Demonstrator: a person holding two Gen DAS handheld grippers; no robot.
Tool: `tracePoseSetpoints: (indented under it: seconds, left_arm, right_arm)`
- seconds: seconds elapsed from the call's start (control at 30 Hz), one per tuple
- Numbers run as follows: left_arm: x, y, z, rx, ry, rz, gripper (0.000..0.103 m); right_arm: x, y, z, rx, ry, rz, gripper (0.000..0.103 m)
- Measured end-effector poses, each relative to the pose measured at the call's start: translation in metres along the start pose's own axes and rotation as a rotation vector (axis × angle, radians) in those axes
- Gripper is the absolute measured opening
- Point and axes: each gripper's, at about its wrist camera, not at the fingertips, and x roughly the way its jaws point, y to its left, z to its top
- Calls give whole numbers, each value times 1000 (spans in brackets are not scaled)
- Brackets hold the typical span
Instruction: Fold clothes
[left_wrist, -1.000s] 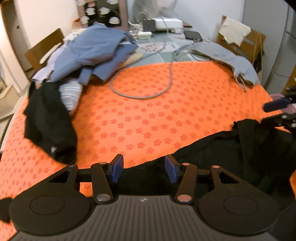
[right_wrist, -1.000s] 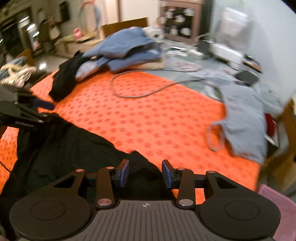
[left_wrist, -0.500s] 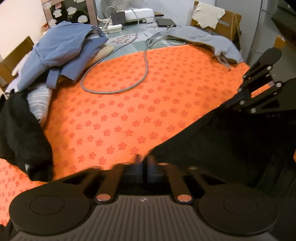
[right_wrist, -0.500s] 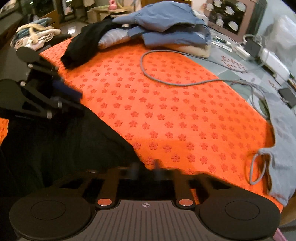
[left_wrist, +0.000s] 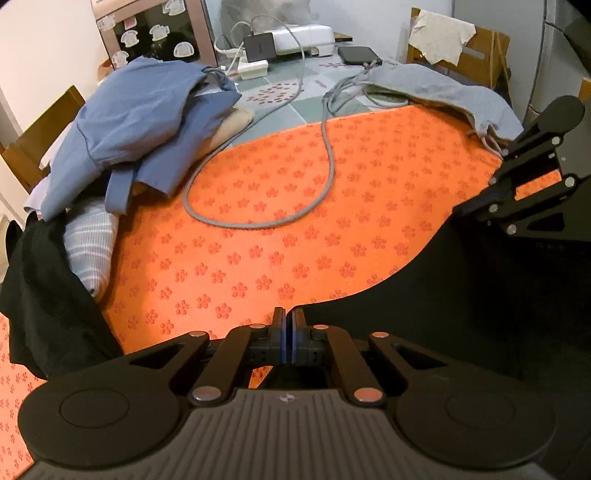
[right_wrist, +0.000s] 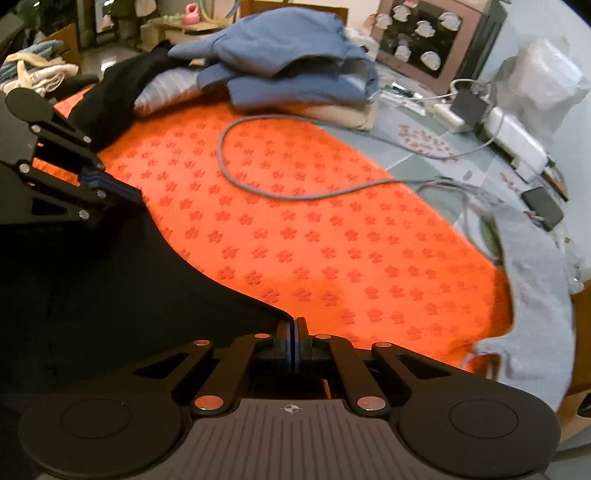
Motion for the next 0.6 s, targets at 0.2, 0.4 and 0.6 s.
tracePoseSetpoints:
  seconds: [0.2, 0.4, 0.6]
  left_arm:
    - [-5, -1, -5, -3, -4, -35, 20]
    - [-27, -1, 3, -26, -65, -76, 41]
    - [-29, -21, 21, 40, -92, -149, 41]
  right_arm:
    - [-10, -5, -2, 61, -30, 42, 16]
    - [-65, -41, -13, 267, -152, 21, 41]
    - [-93, -57, -58, 317, -84, -52, 42]
